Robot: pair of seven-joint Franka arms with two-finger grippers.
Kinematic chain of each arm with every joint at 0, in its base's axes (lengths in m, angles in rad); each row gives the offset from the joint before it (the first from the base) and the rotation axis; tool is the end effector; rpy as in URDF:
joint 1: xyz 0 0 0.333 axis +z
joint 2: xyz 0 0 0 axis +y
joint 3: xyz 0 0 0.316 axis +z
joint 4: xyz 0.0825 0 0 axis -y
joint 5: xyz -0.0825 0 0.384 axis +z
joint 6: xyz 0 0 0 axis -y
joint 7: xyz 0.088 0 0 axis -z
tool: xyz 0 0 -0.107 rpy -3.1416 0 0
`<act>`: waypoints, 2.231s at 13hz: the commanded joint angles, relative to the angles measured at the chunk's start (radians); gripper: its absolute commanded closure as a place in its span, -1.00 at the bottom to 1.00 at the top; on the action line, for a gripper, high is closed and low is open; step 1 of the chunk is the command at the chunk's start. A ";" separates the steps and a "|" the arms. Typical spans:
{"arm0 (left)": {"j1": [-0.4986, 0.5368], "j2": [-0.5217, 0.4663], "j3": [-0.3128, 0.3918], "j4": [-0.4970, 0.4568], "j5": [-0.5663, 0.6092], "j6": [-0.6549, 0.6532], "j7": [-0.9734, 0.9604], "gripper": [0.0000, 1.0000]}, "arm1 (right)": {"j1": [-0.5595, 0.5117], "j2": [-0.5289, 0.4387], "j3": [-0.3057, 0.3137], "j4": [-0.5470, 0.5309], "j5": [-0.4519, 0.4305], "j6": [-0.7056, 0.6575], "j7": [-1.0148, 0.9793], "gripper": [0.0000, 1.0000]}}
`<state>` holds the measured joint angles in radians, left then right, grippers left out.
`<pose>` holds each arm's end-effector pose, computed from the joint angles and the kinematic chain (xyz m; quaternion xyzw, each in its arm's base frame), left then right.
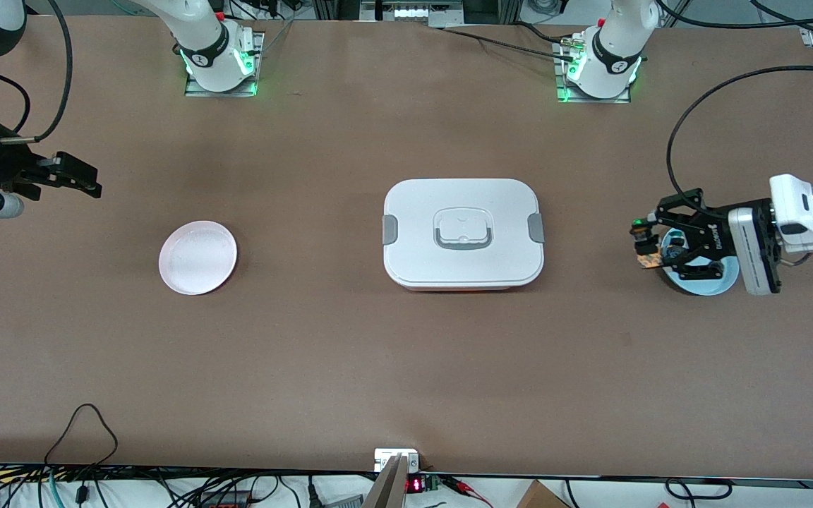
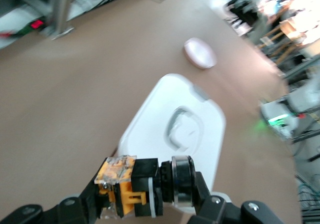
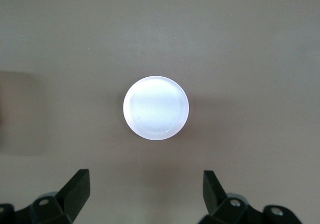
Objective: Transfer orange switch to right arm and place
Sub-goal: 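Lift the orange switch with the left gripper toward the white box, then hold the switch above the box while the right gripper reaches it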
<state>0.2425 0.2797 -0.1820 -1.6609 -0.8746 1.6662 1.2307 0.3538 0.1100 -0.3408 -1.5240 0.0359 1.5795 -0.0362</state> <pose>0.6255 -0.0267 0.4644 0.7926 -0.4091 0.1637 0.4214 0.5853 0.0219 0.5879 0.9994 0.0245 -0.0241 0.0002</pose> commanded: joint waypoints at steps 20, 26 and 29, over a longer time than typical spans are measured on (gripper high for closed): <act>-0.390 0.082 0.006 -0.218 -0.733 -0.049 0.861 1.00 | -0.007 0.005 0.003 -0.007 -0.010 0.062 -0.010 -1.00; -0.391 0.107 0.006 -0.220 -0.764 -0.049 0.974 1.00 | -0.035 -0.004 -0.004 -0.005 -0.001 0.090 -0.014 -1.00; -0.391 0.107 0.006 -0.220 -0.764 -0.028 0.983 1.00 | -0.021 -0.003 0.009 -0.007 -0.011 0.083 -0.013 -1.00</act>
<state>-0.1415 0.3891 -0.1808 -1.8724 -1.6016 1.6275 2.1457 0.3276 0.1188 -0.3469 -1.5242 0.0330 1.6670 -0.0430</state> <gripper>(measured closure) 0.273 0.000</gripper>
